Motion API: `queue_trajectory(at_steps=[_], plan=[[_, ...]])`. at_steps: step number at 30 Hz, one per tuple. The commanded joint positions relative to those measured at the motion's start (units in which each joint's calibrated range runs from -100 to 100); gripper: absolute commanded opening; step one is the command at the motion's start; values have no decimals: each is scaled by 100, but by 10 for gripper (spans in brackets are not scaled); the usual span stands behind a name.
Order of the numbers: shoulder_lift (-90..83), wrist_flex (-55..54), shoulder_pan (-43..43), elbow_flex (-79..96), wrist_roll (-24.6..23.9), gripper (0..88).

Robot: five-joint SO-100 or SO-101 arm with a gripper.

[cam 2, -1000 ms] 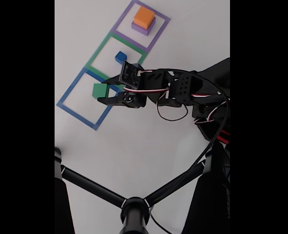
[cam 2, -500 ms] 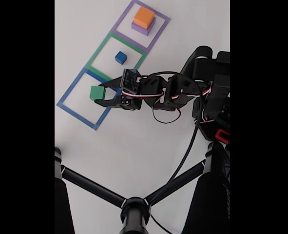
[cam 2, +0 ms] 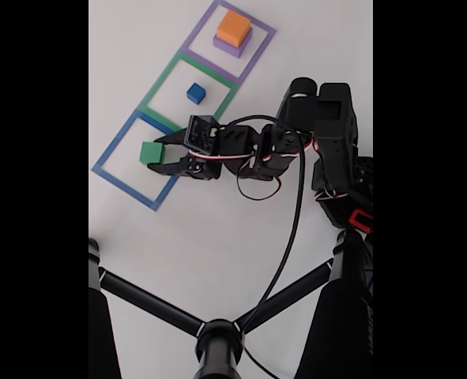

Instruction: Tower of hanoi

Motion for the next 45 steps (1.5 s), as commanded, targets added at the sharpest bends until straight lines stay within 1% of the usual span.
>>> queue_trajectory(at_steps=[1, 8, 9, 10, 21, 26, 30, 34, 37, 39, 41, 45], plan=[[45, -179, -63, -174, 59, 111], [230, -277, -43, -256, 59, 112], [239, -277, -34, -256, 59, 130], [239, -277, -24, -256, 59, 167], [190, -301, -34, -238, 59, 178], [-254, -163, -63, -74, 59, 186], [-1021, 290, -120, 98, 59, 191], [-2143, 1262, -130, 226, 59, 169], [-3145, 2282, -82, 307, 59, 132], [-3912, 3205, -5, 371, 59, 119], [-4840, 4509, 91, 344, 59, 107], [-6334, 7578, 311, -293, 59, 98]])
